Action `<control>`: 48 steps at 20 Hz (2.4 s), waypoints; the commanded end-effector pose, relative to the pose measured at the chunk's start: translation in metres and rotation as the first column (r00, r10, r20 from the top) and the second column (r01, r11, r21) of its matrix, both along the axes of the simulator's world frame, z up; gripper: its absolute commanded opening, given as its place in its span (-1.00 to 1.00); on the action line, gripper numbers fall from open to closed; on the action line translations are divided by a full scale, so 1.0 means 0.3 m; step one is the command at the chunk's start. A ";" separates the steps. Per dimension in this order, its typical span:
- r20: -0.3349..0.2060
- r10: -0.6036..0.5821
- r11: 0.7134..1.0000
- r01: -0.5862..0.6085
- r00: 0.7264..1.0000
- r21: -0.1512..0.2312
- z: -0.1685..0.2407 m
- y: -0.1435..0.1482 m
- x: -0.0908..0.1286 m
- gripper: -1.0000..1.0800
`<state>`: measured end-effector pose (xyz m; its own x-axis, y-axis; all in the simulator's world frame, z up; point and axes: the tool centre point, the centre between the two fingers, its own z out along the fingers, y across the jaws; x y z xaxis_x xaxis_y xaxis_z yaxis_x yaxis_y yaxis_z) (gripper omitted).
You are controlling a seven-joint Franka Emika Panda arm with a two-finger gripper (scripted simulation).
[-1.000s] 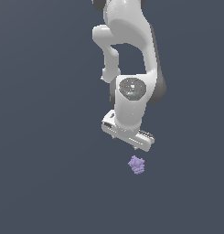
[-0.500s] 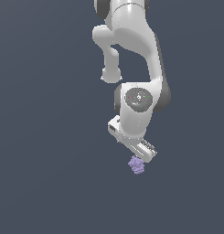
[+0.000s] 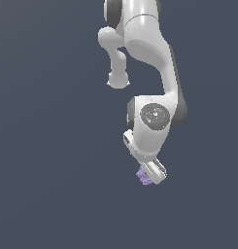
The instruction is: Pick up the object and move it to a goal position.
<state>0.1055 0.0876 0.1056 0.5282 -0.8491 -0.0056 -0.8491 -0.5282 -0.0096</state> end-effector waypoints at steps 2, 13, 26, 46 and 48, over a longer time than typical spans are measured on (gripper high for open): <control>-0.002 -0.086 0.996 0.086 0.996 -0.002 -0.019 0.022 0.018 0.92; -0.005 -0.264 0.965 0.264 0.965 -0.008 -0.062 0.074 0.051 0.92; -0.005 -0.297 0.955 0.297 0.955 -0.010 -0.093 0.085 0.056 0.92; -0.005 -0.301 0.954 0.301 0.954 -0.010 -0.238 0.086 0.057 -1.00; -0.005 -0.301 0.954 0.301 0.954 -0.010 -0.238 0.086 0.057 -1.00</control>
<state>0.1278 0.1136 0.0435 0.2477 -0.9688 0.0016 -0.9687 -0.2477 -0.0160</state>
